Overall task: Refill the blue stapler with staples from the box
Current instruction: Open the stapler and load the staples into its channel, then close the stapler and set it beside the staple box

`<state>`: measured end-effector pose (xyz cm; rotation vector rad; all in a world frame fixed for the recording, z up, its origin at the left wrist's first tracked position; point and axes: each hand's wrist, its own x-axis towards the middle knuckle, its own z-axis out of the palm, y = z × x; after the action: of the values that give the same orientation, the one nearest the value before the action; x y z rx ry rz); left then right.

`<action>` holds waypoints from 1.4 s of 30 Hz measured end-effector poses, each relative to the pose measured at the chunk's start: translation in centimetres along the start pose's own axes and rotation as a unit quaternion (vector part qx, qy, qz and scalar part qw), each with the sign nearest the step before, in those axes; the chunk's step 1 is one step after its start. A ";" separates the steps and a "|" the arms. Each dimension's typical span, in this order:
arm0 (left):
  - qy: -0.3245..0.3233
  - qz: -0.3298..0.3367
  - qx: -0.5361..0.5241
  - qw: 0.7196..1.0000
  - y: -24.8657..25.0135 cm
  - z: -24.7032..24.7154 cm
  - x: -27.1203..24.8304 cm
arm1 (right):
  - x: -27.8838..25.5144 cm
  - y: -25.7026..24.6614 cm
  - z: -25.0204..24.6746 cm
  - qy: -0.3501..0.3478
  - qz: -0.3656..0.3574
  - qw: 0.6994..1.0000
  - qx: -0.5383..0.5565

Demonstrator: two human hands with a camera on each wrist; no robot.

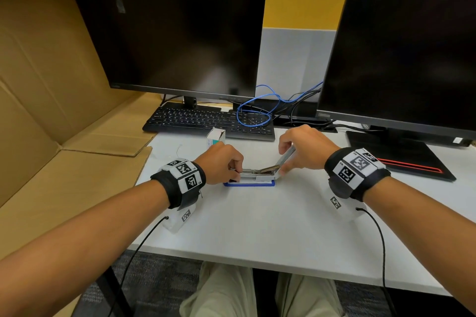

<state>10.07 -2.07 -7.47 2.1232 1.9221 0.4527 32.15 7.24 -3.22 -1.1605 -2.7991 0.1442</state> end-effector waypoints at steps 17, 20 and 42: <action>-0.009 -0.023 -0.032 0.999 -0.5 0.2 0.1 | 1.5 -3.0 1.6 0.014 -0.011 0.992 0.123; -0.003 -0.018 -0.015 1.000 -0.4 0.3 0.1 | 1.9 -3.8 2.1 0.009 -0.027 0.991 0.129; -0.021 0.040 0.055 0.997 -1.8 -0.2 0.5 | 2.5 -4.7 4.0 -0.025 -0.060 0.994 0.089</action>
<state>8.36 -1.44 -7.97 2.2666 1.8855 0.3211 26.55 5.51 -6.44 -0.9596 -2.8193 0.4090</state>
